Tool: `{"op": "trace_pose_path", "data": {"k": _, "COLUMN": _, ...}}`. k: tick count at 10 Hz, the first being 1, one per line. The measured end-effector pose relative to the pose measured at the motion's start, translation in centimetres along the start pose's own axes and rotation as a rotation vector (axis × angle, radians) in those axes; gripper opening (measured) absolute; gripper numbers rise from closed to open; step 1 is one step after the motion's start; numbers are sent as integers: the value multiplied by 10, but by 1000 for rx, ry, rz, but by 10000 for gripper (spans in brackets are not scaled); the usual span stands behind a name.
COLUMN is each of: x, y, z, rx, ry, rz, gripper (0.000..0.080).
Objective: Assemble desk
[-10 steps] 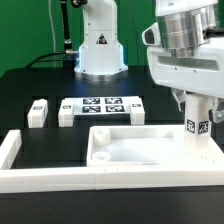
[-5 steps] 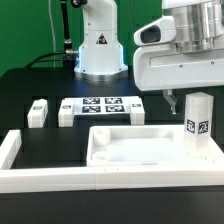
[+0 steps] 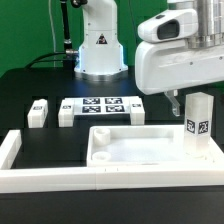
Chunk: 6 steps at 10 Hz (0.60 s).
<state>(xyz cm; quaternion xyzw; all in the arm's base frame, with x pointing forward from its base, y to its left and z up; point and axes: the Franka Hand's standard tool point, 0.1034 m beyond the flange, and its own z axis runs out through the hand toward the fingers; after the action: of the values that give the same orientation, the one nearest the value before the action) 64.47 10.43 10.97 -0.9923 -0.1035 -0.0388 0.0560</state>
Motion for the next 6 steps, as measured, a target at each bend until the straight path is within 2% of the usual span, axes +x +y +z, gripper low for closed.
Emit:
{"op": "trace_pose_path", "data": {"k": 1, "x": 0, "y": 0, "z": 0, "rx": 0, "ry": -1, "rz": 23, "gripper": 649}}
{"op": "trace_pose_path", "data": {"k": 3, "x": 0, "y": 1, "z": 1, "rx": -1, "ry": -1, "rz": 45, "gripper": 405}}
{"op": "trace_pose_path", "data": {"k": 4, "x": -1, "y": 1, "z": 1, "rx": -1, "ry": -1, "rz": 82, "gripper": 405}}
{"op": "trace_pose_path", "data": {"k": 5, "x": -1, "y": 3, "z": 1, "rx": -3, "ry": -1, "rz": 184, "gripper": 291}}
{"op": "trace_pose_path", "data": {"k": 6, "x": -1, "y": 3, "z": 1, "rx": -3, "ry": 0, "rz": 258, "gripper": 291}}
